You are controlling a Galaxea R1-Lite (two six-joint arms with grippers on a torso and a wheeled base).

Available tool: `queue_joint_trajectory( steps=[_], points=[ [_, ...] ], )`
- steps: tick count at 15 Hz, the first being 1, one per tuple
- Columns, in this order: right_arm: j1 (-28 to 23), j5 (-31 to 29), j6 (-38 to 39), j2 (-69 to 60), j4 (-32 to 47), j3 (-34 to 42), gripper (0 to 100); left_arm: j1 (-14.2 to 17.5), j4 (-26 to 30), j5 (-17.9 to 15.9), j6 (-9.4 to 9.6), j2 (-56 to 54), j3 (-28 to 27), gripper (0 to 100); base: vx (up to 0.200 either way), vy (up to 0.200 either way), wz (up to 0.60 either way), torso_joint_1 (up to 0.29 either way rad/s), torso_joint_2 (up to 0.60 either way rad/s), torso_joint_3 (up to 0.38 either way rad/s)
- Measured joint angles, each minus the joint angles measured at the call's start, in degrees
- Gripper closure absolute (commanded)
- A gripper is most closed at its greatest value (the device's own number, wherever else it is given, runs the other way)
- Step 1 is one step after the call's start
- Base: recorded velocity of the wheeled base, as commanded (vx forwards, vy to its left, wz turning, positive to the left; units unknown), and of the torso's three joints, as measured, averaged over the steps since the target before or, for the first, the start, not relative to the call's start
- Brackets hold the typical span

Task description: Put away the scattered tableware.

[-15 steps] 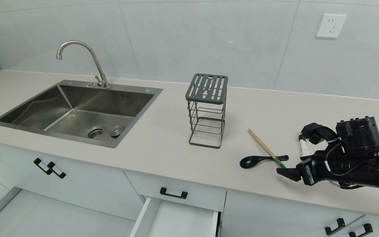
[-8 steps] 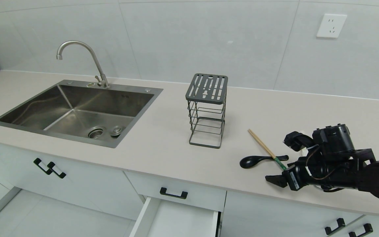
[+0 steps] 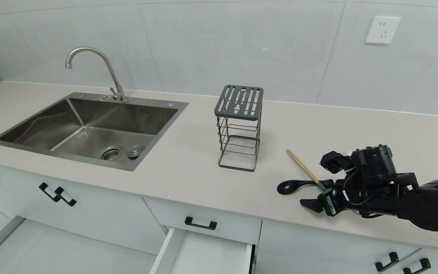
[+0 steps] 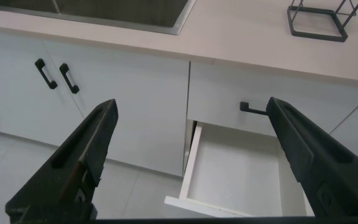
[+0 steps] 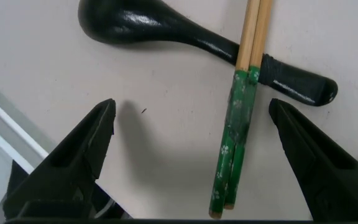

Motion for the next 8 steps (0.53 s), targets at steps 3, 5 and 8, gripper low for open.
queue_joint_trajectory(
  steps=[3,5,8],
  points=[
    [0.01,-0.2,-0.57,0.77,-0.46,-0.28,0,0.0,0.0,0.0,0.0,0.0,0.0,0,0.0,0.0,0.0,0.0,0.0,0.0],
    [-0.02,-0.32,-0.6,0.96,-0.68,-0.3,100,0.0,0.0,0.0,0.0,0.0,0.0,0,0.0,0.0,0.0,0.0,0.0,0.0],
    [-0.22,-1.34,-0.68,1.01,-1.29,-0.3,100,0.02,0.0,0.0,0.0,0.0,0.0,0,0.0,0.0,0.0,0.0,0.0,0.0]
  ],
)
